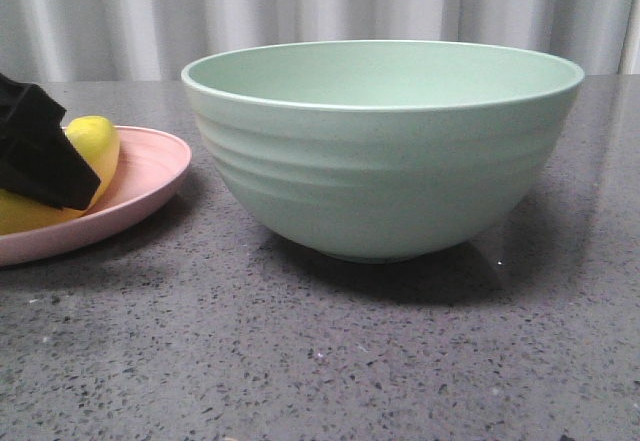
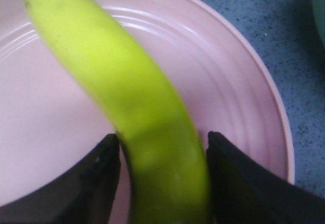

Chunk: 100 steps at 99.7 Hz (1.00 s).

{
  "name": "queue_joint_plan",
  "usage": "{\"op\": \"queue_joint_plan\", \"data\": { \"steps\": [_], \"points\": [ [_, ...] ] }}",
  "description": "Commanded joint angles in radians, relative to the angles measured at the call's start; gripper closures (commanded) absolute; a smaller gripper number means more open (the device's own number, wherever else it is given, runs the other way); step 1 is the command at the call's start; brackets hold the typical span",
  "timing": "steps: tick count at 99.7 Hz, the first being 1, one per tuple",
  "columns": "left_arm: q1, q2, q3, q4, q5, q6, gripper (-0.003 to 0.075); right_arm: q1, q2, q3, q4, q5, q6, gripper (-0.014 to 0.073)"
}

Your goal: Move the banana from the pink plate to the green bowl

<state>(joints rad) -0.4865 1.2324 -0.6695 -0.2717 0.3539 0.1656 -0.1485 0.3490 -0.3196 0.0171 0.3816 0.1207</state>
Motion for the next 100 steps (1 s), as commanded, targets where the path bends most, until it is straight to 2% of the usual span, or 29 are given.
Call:
{"op": "queue_joint_plan", "data": {
  "steps": [1, 10, 35, 55, 68, 78, 90, 100],
  "points": [
    [-0.008, -0.018, -0.033, -0.016, -0.053, 0.0, 0.0465, -0.007, 0.017, -0.036, 0.0, -0.084, -0.007, 0.0657],
    [-0.008, -0.018, -0.043, -0.016, -0.045, 0.0, 0.0491, -0.007, 0.017, -0.036, 0.0, -0.084, -0.007, 0.0657],
    [-0.008, -0.04, -0.118, -0.016, 0.023, 0.0, 0.0491, 0.02, 0.017, -0.11, 0.0, 0.001, -0.007, 0.0657],
    [-0.033, -0.115, -0.175, -0.018, 0.068, 0.002, 0.0491, 0.096, 0.085, -0.256, 0.002, 0.13, -0.007, 0.0657],
    [-0.095, -0.163, -0.202, -0.042, 0.081, 0.003, 0.0488, 0.169, 0.181, -0.358, 0.078, 0.224, -0.036, 0.0646],
    [-0.162, -0.179, -0.208, -0.063, 0.077, 0.003, 0.0488, 0.246, 0.256, -0.413, 0.186, 0.239, -0.095, 0.0572],
    [-0.239, -0.179, -0.208, -0.134, 0.056, 0.003, 0.0489, 0.349, 0.336, -0.461, 0.3, 0.207, -0.095, 0.0368],
    [-0.303, -0.179, -0.208, -0.168, 0.007, 0.003, 0.0489, 0.418, 0.399, -0.496, 0.382, 0.174, -0.095, 0.0246]
  ]
}}
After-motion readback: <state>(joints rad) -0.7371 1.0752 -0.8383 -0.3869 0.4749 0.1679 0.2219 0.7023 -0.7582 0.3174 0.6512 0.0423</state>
